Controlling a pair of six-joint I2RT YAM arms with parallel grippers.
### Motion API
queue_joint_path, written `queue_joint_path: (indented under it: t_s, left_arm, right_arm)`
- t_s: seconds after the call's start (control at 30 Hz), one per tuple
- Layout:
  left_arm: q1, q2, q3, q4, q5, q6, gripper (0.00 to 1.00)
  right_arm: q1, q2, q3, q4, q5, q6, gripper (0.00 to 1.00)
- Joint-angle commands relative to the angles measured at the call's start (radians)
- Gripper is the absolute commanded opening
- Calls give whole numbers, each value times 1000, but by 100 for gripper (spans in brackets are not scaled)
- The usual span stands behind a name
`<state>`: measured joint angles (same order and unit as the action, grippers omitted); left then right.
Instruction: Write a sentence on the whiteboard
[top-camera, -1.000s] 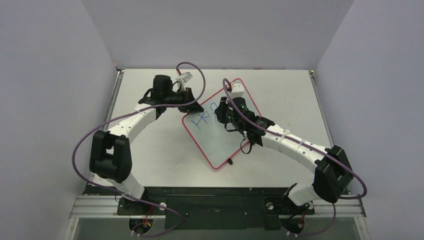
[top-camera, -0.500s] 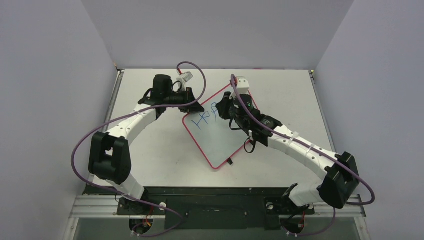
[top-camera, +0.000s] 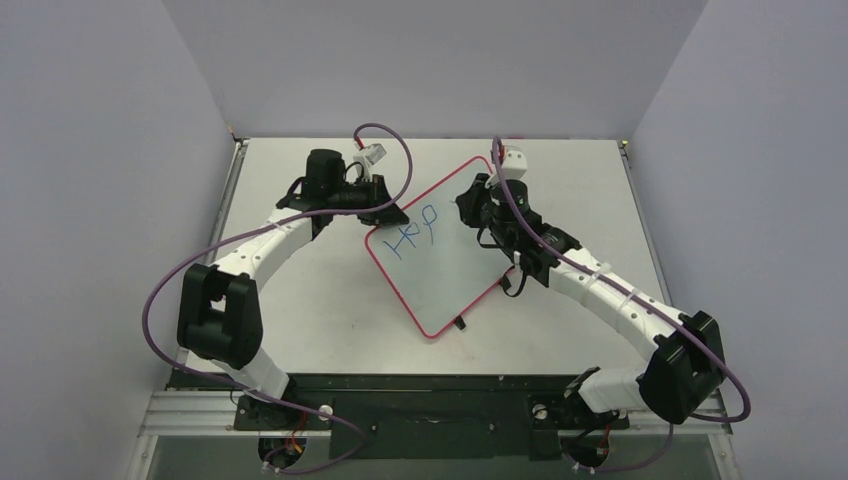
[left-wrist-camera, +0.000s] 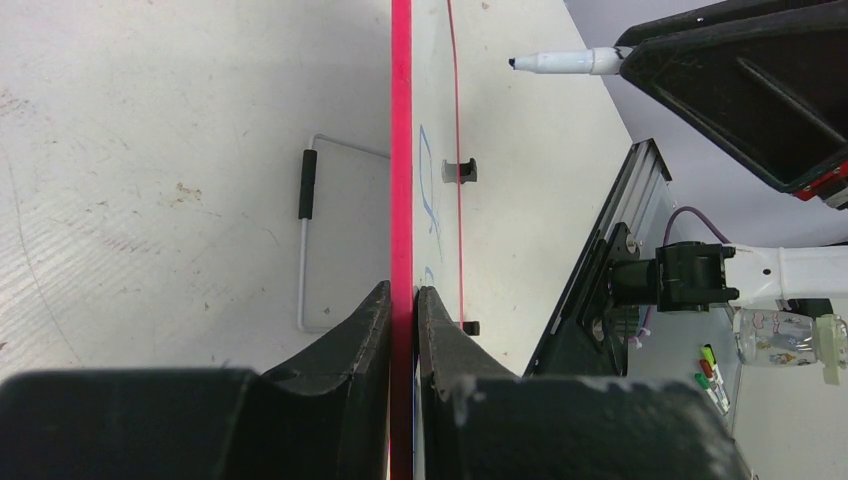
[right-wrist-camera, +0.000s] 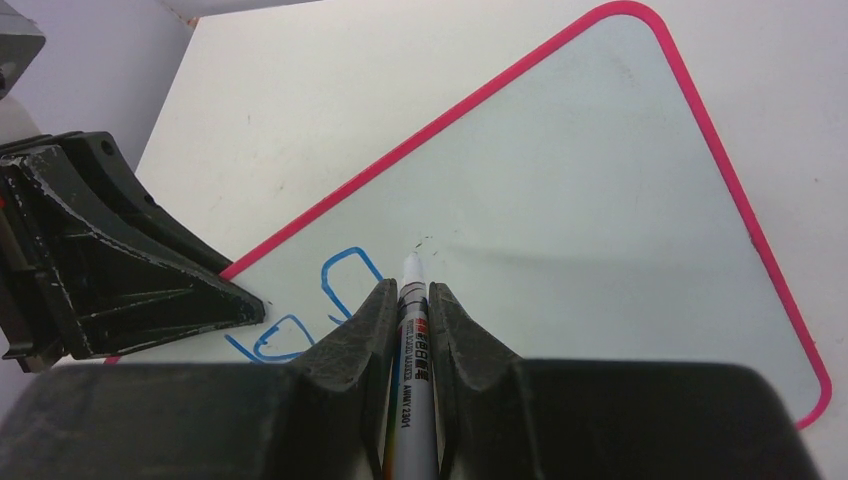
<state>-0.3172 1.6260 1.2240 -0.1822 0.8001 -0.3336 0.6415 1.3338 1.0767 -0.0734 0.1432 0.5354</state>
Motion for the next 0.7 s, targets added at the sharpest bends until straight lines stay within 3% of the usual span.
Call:
queue_joint_path:
  t_s: [0.0,0.67]
  left_arm:
    - [-9,-44,19,32,24,51,0]
    - [-8,-37,22,32,24,51,0]
  right_arm:
    - [-2,14,-8,65,-26,12,0]
    - [-2,101,12,105,-61,26,0]
